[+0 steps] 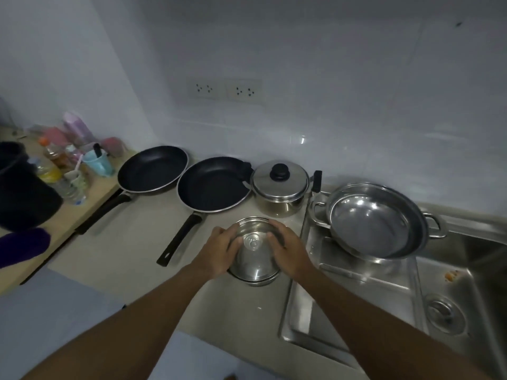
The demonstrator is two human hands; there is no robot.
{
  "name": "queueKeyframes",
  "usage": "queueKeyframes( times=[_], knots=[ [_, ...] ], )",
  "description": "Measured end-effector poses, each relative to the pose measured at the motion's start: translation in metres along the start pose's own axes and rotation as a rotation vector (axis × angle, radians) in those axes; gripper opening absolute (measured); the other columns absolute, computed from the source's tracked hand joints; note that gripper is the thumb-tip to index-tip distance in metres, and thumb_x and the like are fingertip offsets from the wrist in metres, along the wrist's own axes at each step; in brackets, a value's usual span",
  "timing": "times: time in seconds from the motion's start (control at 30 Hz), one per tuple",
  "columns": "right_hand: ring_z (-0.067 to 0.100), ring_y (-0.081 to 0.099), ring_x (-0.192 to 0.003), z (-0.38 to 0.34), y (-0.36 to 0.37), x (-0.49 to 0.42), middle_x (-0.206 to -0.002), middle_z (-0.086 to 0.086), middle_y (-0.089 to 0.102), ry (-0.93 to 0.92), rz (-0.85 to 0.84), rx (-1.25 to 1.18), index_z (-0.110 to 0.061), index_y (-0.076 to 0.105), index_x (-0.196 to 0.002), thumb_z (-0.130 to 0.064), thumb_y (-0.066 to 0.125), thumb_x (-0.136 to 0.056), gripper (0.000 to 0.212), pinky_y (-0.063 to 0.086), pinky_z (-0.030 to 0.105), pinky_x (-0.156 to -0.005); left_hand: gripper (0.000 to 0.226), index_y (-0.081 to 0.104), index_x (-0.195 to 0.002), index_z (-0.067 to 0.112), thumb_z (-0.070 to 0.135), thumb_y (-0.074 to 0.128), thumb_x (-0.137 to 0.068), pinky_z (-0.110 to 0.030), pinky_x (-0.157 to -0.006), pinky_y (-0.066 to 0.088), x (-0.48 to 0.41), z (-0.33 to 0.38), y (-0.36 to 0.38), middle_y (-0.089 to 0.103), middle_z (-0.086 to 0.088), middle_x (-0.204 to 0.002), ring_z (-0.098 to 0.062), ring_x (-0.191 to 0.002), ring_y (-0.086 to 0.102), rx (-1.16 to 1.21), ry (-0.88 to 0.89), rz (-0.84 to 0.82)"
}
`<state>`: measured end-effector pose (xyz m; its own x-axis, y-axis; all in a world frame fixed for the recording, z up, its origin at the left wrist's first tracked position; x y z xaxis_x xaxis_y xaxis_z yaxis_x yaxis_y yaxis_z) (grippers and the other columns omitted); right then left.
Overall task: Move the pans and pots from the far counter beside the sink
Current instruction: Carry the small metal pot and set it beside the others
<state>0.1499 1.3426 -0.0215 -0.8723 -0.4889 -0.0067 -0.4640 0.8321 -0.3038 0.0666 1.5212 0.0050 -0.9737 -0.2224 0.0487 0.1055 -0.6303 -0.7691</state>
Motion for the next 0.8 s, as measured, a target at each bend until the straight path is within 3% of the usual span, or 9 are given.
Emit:
queueKeyframes(
  times=[0.17, 0.3, 0.37, 0.47, 0.53, 0.8],
  knots=[
    [0.009, 0.056, -0.118, 0.013, 0.027, -0.015, -0.129, -0.004, 0.061, 0.085, 0.121, 0.059, -0.023, 0.056, -0.136, -0.031, 0.058, -0.096, 0.041, 0.039, 0.016, -0.099, 0.037, 0.048, -0.138, 0.034, 0.034, 0.045, -0.101, -0.025, -0.096, 0.041, -0.032, -0.039, -0.001, 0.048, -0.008, -0.108, -0.011, -0.093, 0.050, 0.016, 0.023, -0.088],
    [0.005, 0.053, -0.117, 0.018, 0.047, -0.027, -0.127, -0.007, 0.058, 0.130, 0.170, 0.097, -0.024, 0.055, -0.138, -0.029, 0.055, -0.097, 0.041, 0.031, 0.002, -0.092, 0.037, 0.049, -0.137, 0.035, 0.033, 0.047, -0.100, -0.022, -0.098, 0.038, -0.055, -0.064, -0.005, 0.042, -0.001, -0.105, -0.005, -0.088, 0.049, 0.017, 0.039, -0.144],
    [0.011, 0.052, -0.122, 0.020, 0.055, -0.032, -0.129, -0.005, 0.057, 0.137, 0.179, 0.118, -0.021, 0.053, -0.140, -0.026, 0.053, -0.099, 0.041, 0.033, 0.008, -0.098, 0.037, 0.049, -0.137, 0.036, 0.034, 0.048, -0.100, -0.023, -0.099, 0.038, -0.064, -0.072, -0.008, 0.041, 0.002, -0.106, 0.000, -0.089, 0.048, -0.011, 0.050, -0.144],
    [0.020, 0.056, -0.121, 0.027, 0.067, -0.038, -0.134, 0.003, 0.056, 0.167, 0.174, 0.139, -0.021, 0.049, -0.143, -0.026, 0.051, -0.101, 0.043, 0.041, 0.031, -0.106, 0.046, 0.045, -0.146, 0.027, 0.032, 0.050, -0.100, -0.020, -0.104, 0.030, -0.076, -0.086, -0.007, 0.043, -0.009, -0.127, -0.017, -0.116, 0.051, -0.015, 0.028, -0.173],
    [0.021, 0.055, -0.121, 0.029, 0.072, -0.041, -0.133, 0.004, 0.055, 0.183, 0.180, 0.143, -0.024, 0.047, -0.144, -0.028, 0.049, -0.101, 0.043, 0.041, 0.035, -0.107, 0.047, 0.044, -0.148, 0.025, 0.030, 0.050, -0.101, -0.020, -0.105, 0.028, -0.083, -0.092, -0.006, 0.042, -0.013, -0.136, -0.023, -0.128, 0.048, 0.001, 0.026, -0.195],
    [0.016, 0.045, -0.131, 0.033, 0.079, -0.052, -0.139, 0.005, 0.048, 0.234, 0.197, 0.190, -0.022, 0.041, -0.149, -0.024, 0.047, -0.102, 0.047, 0.027, 0.017, -0.106, 0.045, 0.044, -0.145, 0.028, 0.033, 0.047, -0.100, -0.044, -0.110, 0.037, -0.102, -0.098, -0.012, 0.047, -0.015, -0.131, -0.032, -0.128, 0.045, -0.092, 0.069, -0.256]
  ],
)
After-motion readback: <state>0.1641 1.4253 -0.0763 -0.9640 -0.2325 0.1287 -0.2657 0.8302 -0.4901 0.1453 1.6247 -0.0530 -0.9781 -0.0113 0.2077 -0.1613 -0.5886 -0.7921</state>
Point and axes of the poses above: each hand's wrist, its own x-axis away from the middle knuckle, its own y-axis out of the palm, z = x × y, the point moved 3 cm from there along -x, towards the middle knuckle
